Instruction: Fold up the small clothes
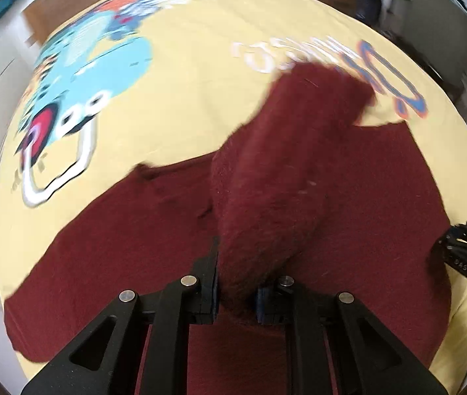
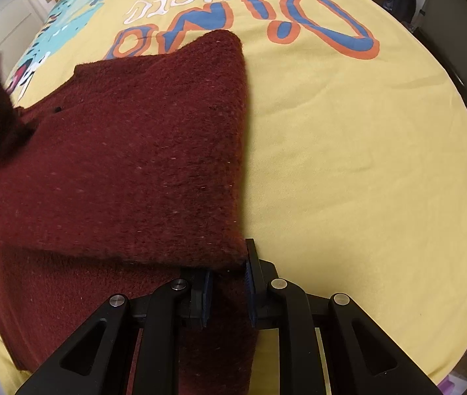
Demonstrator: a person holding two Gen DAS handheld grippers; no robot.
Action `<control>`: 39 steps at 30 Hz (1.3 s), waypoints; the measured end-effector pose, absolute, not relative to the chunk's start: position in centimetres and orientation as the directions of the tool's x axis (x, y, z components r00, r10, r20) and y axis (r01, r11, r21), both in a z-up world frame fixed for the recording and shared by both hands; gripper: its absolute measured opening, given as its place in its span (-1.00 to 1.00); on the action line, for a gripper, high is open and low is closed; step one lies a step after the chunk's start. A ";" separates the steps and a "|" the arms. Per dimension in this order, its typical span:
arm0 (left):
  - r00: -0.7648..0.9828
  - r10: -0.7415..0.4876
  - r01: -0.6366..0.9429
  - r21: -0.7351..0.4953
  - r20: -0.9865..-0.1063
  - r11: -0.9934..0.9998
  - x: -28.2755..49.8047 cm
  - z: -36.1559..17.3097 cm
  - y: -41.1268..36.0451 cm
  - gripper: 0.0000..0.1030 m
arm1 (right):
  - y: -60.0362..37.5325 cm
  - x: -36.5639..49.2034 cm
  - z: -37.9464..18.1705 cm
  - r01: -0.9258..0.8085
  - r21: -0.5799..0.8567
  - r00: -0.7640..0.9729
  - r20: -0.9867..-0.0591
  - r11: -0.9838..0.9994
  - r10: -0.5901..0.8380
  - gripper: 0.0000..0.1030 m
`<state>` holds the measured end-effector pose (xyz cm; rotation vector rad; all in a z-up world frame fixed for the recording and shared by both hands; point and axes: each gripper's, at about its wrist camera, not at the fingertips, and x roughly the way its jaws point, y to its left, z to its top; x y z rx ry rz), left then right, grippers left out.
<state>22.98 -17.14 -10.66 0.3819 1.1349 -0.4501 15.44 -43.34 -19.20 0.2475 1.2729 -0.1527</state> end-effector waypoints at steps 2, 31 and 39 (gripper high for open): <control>0.340 -0.150 0.499 0.043 -0.928 0.866 24.0 -10.8 -15.2 -0.73 | -43.0 15.5 -19.2 0.246 0.091 0.285 -0.958 0.965 0.018 -0.65; 0.248 -0.195 0.174 -0.154 -0.949 0.973 25.2 -11.7 -1.1 0.94 | -42.2 13.0 -16.9 0.241 0.009 0.272 -0.960 0.970 -0.059 0.01; 0.151 -0.151 0.189 -0.122 -0.977 0.974 27.5 -15.2 -2.9 0.98 | -43.6 12.0 -16.0 0.239 -0.009 0.272 -0.959 0.971 -0.075 0.03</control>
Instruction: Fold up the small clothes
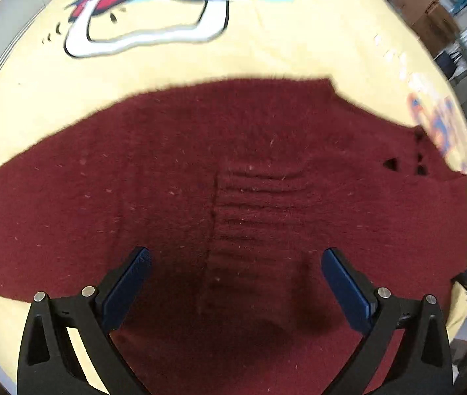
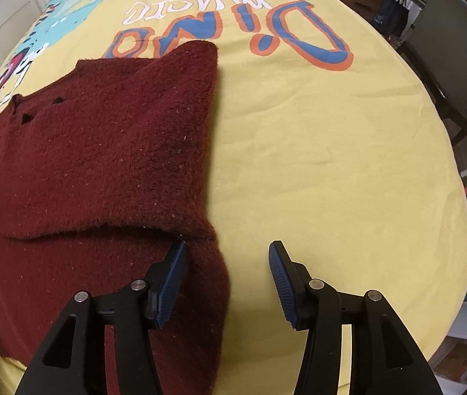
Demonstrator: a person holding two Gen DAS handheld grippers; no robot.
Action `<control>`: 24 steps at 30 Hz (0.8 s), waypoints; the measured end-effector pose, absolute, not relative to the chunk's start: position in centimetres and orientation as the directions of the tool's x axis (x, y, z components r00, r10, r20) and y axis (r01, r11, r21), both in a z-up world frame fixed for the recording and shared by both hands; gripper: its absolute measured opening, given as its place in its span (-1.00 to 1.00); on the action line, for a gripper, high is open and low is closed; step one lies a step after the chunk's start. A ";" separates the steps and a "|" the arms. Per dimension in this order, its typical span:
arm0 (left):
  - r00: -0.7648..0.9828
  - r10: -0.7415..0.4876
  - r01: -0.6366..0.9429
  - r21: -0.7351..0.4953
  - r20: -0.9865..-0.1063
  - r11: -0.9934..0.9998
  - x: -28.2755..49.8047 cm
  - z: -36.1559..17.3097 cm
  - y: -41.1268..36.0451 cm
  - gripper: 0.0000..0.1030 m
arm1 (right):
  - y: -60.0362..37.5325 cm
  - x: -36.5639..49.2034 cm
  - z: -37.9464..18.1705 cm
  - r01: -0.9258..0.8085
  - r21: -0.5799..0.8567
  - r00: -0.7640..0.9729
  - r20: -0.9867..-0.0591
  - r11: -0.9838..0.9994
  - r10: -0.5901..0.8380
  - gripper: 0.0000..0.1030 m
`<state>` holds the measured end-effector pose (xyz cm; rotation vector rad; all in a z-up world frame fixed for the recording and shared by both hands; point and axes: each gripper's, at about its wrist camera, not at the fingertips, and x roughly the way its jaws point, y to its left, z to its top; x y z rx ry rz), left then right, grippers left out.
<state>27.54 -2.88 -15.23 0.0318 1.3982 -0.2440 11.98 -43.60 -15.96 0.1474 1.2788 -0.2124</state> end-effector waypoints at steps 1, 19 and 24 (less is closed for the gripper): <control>0.128 -0.137 0.179 -0.112 -0.982 0.977 27.9 -16.1 -3.2 0.96 | -43.8 11.8 -15.9 0.239 -0.013 0.270 -0.960 0.971 -0.080 0.03; 0.242 -0.204 0.334 -0.116 -0.949 0.935 24.6 -12.2 -5.3 -0.78 | -44.7 13.2 -13.3 0.272 0.051 0.325 -0.945 0.961 -0.041 0.18; 0.304 -0.188 0.310 -0.089 -0.934 0.946 23.6 -10.8 -2.9 -0.78 | -44.0 16.4 -13.3 0.266 0.078 0.349 -0.937 0.961 -0.021 0.27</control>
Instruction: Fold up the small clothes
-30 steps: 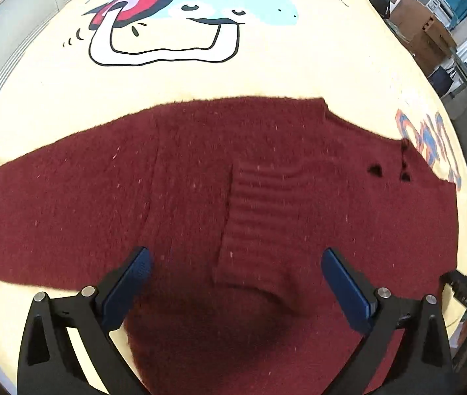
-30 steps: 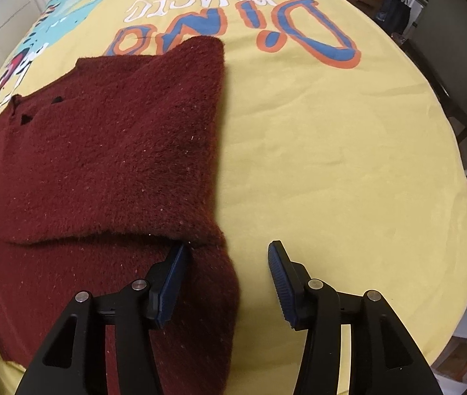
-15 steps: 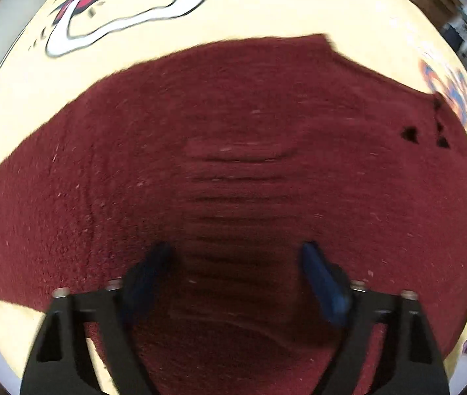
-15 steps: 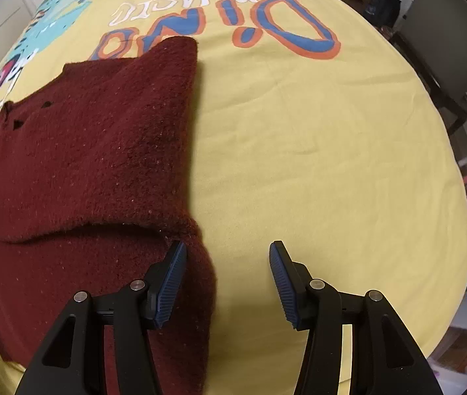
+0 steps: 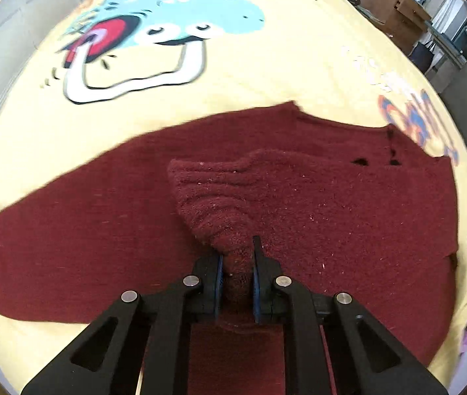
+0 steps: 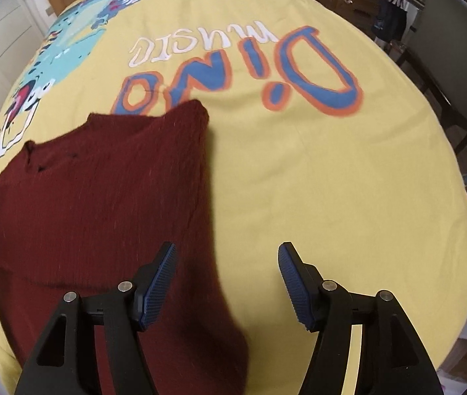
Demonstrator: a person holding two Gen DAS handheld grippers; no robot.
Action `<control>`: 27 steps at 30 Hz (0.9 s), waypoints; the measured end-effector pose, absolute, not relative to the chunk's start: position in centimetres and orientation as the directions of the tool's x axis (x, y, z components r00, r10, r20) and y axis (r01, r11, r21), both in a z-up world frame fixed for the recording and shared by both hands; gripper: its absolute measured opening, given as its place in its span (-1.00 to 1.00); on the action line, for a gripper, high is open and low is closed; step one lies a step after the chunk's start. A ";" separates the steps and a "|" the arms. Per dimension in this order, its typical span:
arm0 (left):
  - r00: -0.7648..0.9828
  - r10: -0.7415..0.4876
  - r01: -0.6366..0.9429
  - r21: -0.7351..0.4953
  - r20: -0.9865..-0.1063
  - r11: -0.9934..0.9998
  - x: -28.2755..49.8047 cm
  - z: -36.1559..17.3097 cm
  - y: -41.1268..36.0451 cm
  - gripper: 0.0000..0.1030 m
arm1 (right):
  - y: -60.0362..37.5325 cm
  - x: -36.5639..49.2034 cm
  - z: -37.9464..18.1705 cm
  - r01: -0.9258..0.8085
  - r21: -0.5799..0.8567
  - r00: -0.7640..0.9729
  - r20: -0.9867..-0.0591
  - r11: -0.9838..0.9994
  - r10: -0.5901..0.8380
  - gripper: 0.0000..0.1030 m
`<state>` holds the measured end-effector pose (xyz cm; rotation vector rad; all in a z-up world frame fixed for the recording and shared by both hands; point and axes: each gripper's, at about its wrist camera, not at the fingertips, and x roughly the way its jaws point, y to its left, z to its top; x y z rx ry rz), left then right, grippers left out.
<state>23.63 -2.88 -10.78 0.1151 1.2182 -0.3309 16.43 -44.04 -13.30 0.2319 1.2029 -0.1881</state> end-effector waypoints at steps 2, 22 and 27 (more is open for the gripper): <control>0.291 -0.172 0.301 -0.080 -0.941 0.950 23.9 -12.2 -2.8 -0.78 | -43.7 18.0 -14.5 0.271 0.099 0.328 -0.945 0.958 0.004 0.27; 0.293 -0.136 0.317 -0.038 -0.946 0.948 23.7 -15.2 -2.4 -0.62 | -43.2 19.2 -18.1 0.301 0.086 0.315 -0.949 0.950 -0.014 -0.62; 0.307 -0.120 0.281 -0.031 -0.944 0.959 23.8 -14.6 -2.1 -0.18 | -42.5 19.3 -16.6 0.292 0.065 0.339 -0.940 0.954 -0.040 -0.05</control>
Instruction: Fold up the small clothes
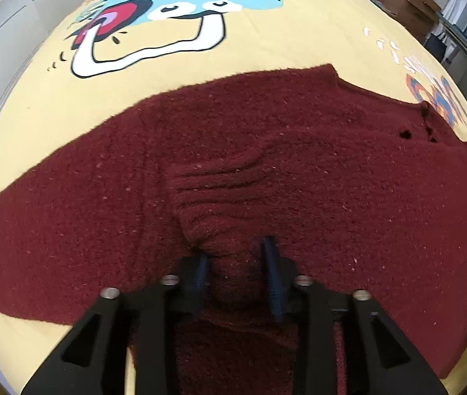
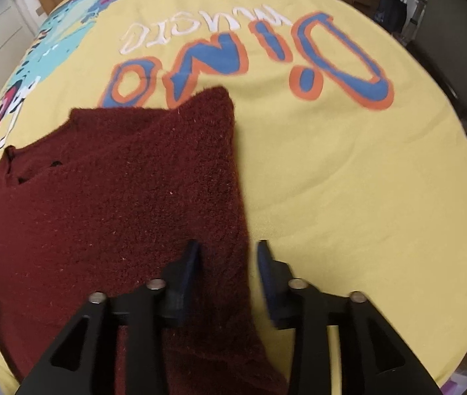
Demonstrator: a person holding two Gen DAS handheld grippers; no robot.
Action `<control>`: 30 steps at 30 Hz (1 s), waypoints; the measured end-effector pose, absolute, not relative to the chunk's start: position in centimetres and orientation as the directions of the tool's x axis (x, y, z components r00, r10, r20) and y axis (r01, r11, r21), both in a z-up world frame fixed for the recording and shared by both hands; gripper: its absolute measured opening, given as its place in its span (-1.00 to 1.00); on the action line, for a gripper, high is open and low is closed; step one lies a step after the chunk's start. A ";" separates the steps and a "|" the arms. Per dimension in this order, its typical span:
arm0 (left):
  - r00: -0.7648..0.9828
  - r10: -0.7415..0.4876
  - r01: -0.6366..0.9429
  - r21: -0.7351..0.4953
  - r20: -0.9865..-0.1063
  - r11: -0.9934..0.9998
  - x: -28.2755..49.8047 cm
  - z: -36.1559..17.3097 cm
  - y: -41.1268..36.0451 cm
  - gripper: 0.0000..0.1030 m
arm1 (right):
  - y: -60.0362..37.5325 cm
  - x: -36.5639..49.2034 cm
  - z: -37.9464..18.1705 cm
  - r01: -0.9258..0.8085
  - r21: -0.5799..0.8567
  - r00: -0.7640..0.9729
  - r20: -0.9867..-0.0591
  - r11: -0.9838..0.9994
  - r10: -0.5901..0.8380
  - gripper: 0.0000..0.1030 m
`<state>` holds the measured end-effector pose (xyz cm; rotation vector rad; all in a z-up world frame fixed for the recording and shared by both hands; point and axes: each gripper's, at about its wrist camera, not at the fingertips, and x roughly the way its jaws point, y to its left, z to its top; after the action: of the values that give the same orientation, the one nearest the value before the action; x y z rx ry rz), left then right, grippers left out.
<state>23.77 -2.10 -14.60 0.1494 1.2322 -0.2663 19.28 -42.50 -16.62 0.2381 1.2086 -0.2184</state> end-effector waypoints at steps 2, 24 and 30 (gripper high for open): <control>0.317 -0.106 0.258 -0.022 -0.942 0.966 23.9 -13.9 -1.7 0.00 | -42.0 18.8 -15.5 0.269 0.044 0.362 -0.930 0.962 -0.059 0.36; 0.405 -0.186 0.368 -0.027 -0.895 0.929 21.0 -11.9 -8.6 0.98 | -27.2 18.7 -14.9 0.008 -0.006 0.465 -0.885 1.000 -0.009 0.99; 0.349 -0.130 0.356 0.003 -0.928 0.934 20.8 -16.6 -8.6 0.98 | -27.8 18.9 -18.9 0.030 -0.029 0.430 -0.902 0.999 -0.039 0.99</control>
<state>20.80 -8.56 -16.63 0.2196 1.1744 -0.3182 18.94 -27.77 -18.86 -0.0086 1.1254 -0.0432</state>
